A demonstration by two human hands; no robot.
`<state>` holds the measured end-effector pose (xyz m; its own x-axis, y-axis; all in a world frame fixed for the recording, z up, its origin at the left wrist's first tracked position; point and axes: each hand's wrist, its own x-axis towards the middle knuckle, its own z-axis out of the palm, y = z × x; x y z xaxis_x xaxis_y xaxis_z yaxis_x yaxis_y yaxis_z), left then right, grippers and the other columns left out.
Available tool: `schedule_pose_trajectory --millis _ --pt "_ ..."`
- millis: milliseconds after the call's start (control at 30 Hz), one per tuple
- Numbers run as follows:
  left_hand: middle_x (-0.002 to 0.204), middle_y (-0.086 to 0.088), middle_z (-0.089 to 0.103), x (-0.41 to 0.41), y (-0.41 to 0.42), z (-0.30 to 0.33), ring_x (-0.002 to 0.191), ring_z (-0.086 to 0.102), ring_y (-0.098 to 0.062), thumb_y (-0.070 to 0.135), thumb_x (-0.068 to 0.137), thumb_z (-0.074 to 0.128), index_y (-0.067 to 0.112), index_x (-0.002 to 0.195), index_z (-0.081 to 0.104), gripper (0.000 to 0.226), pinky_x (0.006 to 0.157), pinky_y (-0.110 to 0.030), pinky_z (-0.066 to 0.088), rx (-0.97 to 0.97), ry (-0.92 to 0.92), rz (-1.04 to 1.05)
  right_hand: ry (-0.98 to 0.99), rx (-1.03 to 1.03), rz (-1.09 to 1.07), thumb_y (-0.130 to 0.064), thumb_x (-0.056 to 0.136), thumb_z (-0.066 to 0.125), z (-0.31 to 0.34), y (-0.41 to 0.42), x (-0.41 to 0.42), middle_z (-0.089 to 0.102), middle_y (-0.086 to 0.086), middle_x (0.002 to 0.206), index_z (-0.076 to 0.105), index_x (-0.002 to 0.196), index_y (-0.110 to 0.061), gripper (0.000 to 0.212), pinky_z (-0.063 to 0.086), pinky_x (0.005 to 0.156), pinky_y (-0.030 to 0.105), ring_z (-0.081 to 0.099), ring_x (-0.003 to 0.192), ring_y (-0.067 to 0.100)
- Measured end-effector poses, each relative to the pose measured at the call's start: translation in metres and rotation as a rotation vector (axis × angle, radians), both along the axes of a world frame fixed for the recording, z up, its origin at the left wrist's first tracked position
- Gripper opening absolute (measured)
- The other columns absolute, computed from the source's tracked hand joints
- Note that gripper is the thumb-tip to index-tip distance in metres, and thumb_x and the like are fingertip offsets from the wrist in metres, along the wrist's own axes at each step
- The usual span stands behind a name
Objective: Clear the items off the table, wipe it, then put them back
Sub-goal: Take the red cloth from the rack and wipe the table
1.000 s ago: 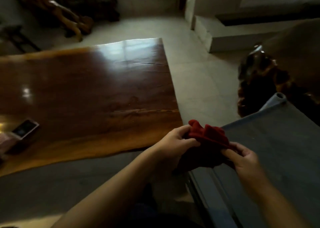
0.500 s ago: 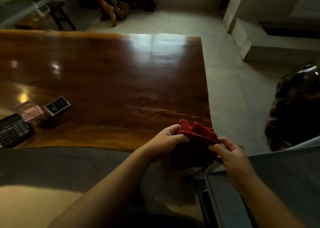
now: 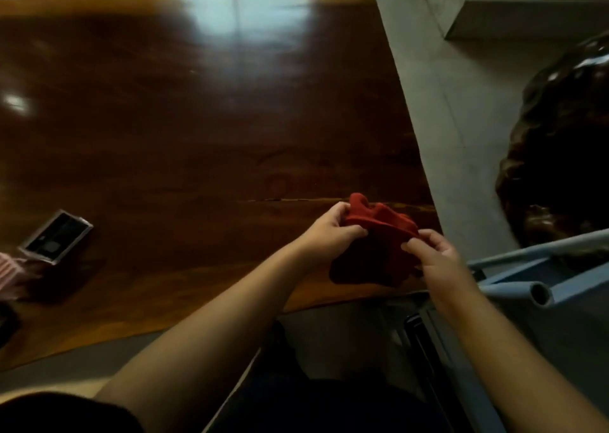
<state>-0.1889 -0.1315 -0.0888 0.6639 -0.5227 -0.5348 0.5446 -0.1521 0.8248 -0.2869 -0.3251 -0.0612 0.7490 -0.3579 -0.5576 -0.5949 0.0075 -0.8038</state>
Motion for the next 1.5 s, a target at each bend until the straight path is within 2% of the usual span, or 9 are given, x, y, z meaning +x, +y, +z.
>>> schedule_pose_trajectory --millis 100,333,433,567,767,867,1000,1200,1500 --pt "0.112 -0.007 0.071 0.03 -0.007 -0.014 0.097 0.073 -0.02 0.019 0.085 0.071 0.031 0.115 0.061 0.033 0.09 -0.046 0.059 0.035 -0.028 0.014 0.009 -0.046 0.003 -0.046 0.073 0.072 -0.006 -0.001 0.03 0.075 0.003 0.099 0.07 0.094 -0.039 0.023 0.061 0.075 0.048 0.072 0.093 0.029" --pt "0.111 -0.009 0.071 0.09 -0.06 -0.037 0.097 0.073 -0.026 0.017 0.088 0.069 0.027 0.121 0.06 0.035 0.089 -0.05 0.058 0.085 -0.086 0.089 -0.055 -0.204 -0.004 -0.026 0.083 0.07 -0.018 -0.043 0.115 0.074 0.004 0.09 0.069 0.088 -0.029 0.006 0.051 0.056 0.029 0.069 0.074 0.017" --pt "0.115 -0.007 0.07 0.115 -0.083 -0.052 0.096 0.073 -0.022 0.021 0.088 0.072 0.022 0.131 0.057 0.045 0.087 -0.043 0.06 0.127 -0.082 0.064 -0.058 -0.296 0.042 -0.028 0.083 0.071 -0.034 -0.068 0.147 0.073 0.004 0.088 0.068 0.088 -0.029 0.006 0.059 0.063 0.039 0.072 0.08 0.023" --pt "0.138 -0.007 0.059 0.126 -0.081 -0.076 0.115 0.063 -0.02 0.034 0.086 0.075 0.019 0.146 0.047 0.068 0.097 -0.039 0.053 0.521 -0.37 -0.018 0.069 -0.586 0.216 -0.027 0.09 0.066 -0.081 -0.091 0.177 0.063 0.011 0.124 0.06 0.123 -0.026 0.033 0.054 0.092 0.053 0.065 0.104 0.033" --pt "0.144 -0.004 0.052 0.095 0.041 -0.101 0.134 0.045 -0.022 0.043 0.087 0.071 0.021 0.142 0.049 0.064 0.11 -0.032 0.035 0.933 -0.663 0.112 -0.046 -0.861 0.499 -0.045 0.099 0.046 -0.143 -0.058 0.187 0.016 0.01 0.166 0.028 0.154 -0.024 0.062 0.018 0.119 0.054 0.008 0.152 0.03" --pt "0.151 -0.012 0.046 0.074 0.119 -0.107 0.143 0.034 -0.032 0.057 0.084 0.066 0.018 0.146 0.045 0.077 0.113 -0.053 0.036 1.184 -0.621 0.146 0.024 -1.002 0.607 -0.057 0.099 0.033 -0.162 -0.04 0.188 0.007 0.008 0.168 0.013 0.16 -0.025 0.071 -0.011 0.119 0.05 -0.01 0.153 0.028" --pt "0.164 -0.011 0.022 0.049 0.191 -0.116 0.151 0.013 -0.036 0.091 0.07 0.047 0.023 0.157 0.022 0.113 0.113 -0.065 0.024 1.392 -0.429 0.044 0.04 -1.11 0.592 -0.062 0.094 0.027 -0.174 -0.033 0.198 0.007 0.008 0.169 0.009 0.16 -0.029 0.076 -0.006 0.12 0.056 -0.009 0.153 0.03" --pt "0.167 -0.011 0.006 0.034 0.211 -0.14 0.153 -0.003 -0.031 0.099 0.063 0.029 0.026 0.159 0.013 0.122 0.117 -0.063 0.004 1.391 -0.494 0.024 -0.012 -1.16 0.584 -0.062 0.091 0.031 -0.179 -0.038 0.205 0.019 0.008 0.167 0.023 0.157 -0.031 0.074 0.001 0.121 0.055 0.001 0.154 0.029" --pt "0.167 -0.01 0.013 0.033 0.212 -0.152 0.154 0.0 -0.03 0.093 0.071 0.036 0.025 0.159 0.018 0.112 0.119 -0.064 0.006 1.351 -0.704 -0.041 -0.02 -1.185 0.584 -0.06 0.092 0.03 -0.185 -0.037 0.21 0.016 0.006 0.167 0.025 0.157 -0.033 0.071 0.0 0.122 0.053 -0.001 0.154 0.028"
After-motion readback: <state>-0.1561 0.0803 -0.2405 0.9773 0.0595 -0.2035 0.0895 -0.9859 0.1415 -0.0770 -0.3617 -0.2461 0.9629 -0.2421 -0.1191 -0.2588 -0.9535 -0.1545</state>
